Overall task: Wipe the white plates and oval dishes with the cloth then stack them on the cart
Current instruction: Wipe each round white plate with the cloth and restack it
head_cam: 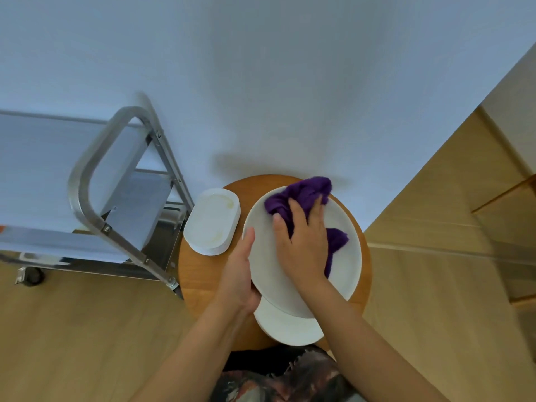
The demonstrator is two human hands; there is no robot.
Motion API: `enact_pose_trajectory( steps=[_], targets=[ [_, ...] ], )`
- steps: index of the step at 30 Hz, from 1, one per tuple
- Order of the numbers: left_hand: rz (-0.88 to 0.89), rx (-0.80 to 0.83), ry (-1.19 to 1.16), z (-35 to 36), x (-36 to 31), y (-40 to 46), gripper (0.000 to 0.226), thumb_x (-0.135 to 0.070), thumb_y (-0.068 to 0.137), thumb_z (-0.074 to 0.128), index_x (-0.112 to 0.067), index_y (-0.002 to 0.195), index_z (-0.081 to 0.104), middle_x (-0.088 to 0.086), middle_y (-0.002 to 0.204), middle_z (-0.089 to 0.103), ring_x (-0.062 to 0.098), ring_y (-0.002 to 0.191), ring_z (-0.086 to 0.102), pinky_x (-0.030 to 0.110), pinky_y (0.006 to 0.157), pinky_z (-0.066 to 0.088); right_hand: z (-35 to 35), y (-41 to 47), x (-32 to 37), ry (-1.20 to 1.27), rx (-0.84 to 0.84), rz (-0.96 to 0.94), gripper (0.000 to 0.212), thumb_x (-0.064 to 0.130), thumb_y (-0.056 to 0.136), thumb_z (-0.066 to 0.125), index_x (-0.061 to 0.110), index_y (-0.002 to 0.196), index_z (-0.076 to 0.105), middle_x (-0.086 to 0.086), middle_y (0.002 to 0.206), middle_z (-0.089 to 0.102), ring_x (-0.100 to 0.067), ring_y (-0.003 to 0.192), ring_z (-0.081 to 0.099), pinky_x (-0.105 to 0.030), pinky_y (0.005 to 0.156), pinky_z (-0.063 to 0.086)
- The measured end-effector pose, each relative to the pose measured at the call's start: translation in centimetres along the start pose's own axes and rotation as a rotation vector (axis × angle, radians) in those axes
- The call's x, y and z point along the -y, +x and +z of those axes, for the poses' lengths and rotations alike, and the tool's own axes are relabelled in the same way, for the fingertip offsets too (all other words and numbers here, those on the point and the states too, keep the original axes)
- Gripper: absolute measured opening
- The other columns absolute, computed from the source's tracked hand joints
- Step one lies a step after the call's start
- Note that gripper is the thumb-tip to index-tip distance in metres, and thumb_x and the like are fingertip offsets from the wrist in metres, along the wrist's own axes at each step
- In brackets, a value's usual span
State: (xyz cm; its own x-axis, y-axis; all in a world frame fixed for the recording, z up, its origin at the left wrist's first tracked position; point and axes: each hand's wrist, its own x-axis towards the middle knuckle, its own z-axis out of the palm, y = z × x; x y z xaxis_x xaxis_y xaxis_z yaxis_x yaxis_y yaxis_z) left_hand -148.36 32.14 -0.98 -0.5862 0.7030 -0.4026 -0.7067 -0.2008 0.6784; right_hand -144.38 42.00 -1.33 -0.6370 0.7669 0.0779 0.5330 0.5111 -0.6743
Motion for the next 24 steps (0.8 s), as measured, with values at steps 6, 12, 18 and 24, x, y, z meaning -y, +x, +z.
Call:
enact_pose_trajectory(
  steps=[6,12,18,24],
  targets=[
    [0.152,-0.072,-0.067,0.7,-1.7,0.6,0.040,-0.038,0.094,0.042,-0.017,0.121,0.062,0.010,0.117,0.067,0.022,0.110,0.063,0.034,0.099,0.049,0.3,-1.9,2.8,0.259,0.177,-0.286,0.033,0.027,0.094,0.045,0.021,0.125,0.055,0.003,0.142,0.041,-0.013,0.118,0.046,-0.037,0.104,0.038],
    [0.087,-0.145,-0.171,-1.3,-2.8,0.9,0.049,-0.050,0.091,0.048,-0.012,0.119,0.062,0.011,0.098,0.073,0.025,0.090,0.072,0.038,0.070,0.060,0.1,-3.8,1.7,0.327,0.387,-0.392,0.025,0.024,0.096,0.045,0.023,0.117,0.057,0.010,0.133,0.049,-0.004,0.117,0.046,-0.025,0.101,0.041],
    [-0.101,0.042,-0.187,-1.8,-3.8,1.2,0.055,-0.058,0.085,0.046,-0.014,0.105,0.073,0.014,0.101,0.072,0.030,0.087,0.071,0.040,0.069,0.057,-2.5,-2.3,-4.0,0.030,0.429,-0.619,0.023,0.023,0.082,0.051,0.020,0.095,0.070,0.014,0.136,0.049,-0.003,0.130,0.040,-0.028,0.104,0.037],
    [-0.059,0.047,-0.051,-2.2,-4.2,1.5,0.051,-0.049,0.084,0.049,-0.021,0.123,0.064,0.010,0.116,0.068,0.028,0.103,0.066,0.042,0.076,0.055,-4.0,-1.0,-6.4,-0.113,0.269,-0.622,0.015,-0.002,0.071,0.065,0.010,0.077,0.073,-0.005,0.114,0.069,-0.026,0.106,0.065,-0.034,0.083,0.054]
  ],
)
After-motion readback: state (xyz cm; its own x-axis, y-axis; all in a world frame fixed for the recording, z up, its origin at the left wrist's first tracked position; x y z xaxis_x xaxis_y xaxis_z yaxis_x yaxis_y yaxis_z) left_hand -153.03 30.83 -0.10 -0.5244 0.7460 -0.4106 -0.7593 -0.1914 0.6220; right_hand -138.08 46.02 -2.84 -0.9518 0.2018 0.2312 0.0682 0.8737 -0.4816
